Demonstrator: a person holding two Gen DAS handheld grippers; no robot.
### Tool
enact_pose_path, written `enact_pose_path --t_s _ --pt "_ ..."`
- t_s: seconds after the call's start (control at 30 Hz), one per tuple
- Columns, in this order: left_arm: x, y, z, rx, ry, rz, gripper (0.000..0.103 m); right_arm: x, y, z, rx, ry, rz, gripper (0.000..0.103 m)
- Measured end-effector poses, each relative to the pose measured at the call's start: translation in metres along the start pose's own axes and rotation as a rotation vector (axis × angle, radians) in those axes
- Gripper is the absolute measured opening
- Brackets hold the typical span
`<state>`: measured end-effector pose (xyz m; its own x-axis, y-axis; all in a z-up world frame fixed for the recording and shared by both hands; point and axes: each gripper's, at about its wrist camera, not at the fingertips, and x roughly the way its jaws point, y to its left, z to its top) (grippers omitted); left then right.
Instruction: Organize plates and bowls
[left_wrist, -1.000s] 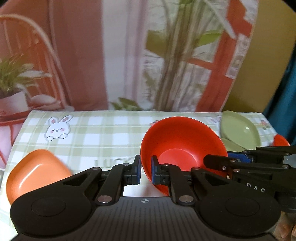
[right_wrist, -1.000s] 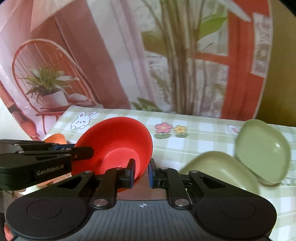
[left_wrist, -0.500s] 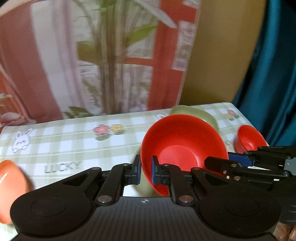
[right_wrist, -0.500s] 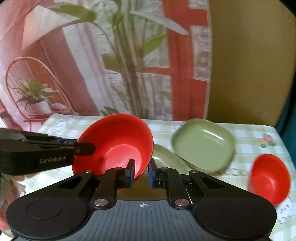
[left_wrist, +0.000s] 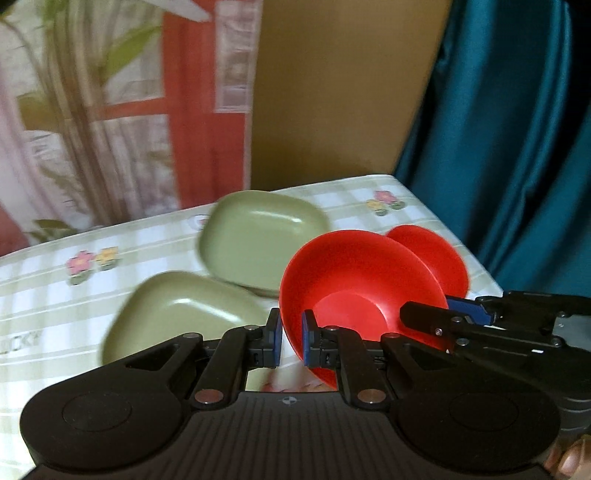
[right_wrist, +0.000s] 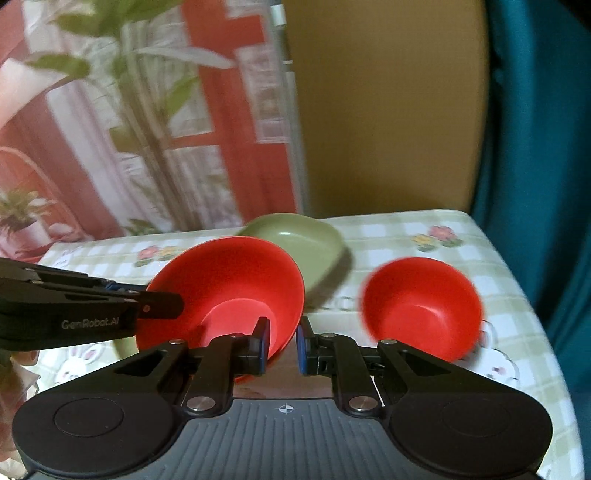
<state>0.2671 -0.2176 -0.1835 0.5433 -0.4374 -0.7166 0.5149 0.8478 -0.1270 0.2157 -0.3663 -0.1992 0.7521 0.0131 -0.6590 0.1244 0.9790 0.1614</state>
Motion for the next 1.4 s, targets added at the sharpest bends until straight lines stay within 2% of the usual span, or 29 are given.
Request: enact_pose_path --t_s 0.37,0.63,1.13,1.33,1.4 --pt "0.037 -0.065 0.025 0.069 -0.005 -0.047 0.012 0.000 -0.084 0.002 0.114 -0.042 -0.073 0.014" --pt "0.058 -0.098 0.038 0.110 -0.008 -0.045 0.012 0.005 -0.124 0.007 0.193 -0.069 -0.099 0.014" --pt "0.091 -0.117 0.036 0.201 0.008 0.023 0.013 0.028 -0.143 0.000 0.238 -0.049 -0.126 0.014" --pt "0.098 -0.113 0.034 0.201 0.024 0.029 0.013 0.035 -0.143 -0.001 0.231 -0.049 -0.131 0.014" --pt "0.101 -0.112 0.033 0.200 0.032 0.029 0.017 0.035 -0.144 -0.002 0.231 -0.050 -0.135 0.014"
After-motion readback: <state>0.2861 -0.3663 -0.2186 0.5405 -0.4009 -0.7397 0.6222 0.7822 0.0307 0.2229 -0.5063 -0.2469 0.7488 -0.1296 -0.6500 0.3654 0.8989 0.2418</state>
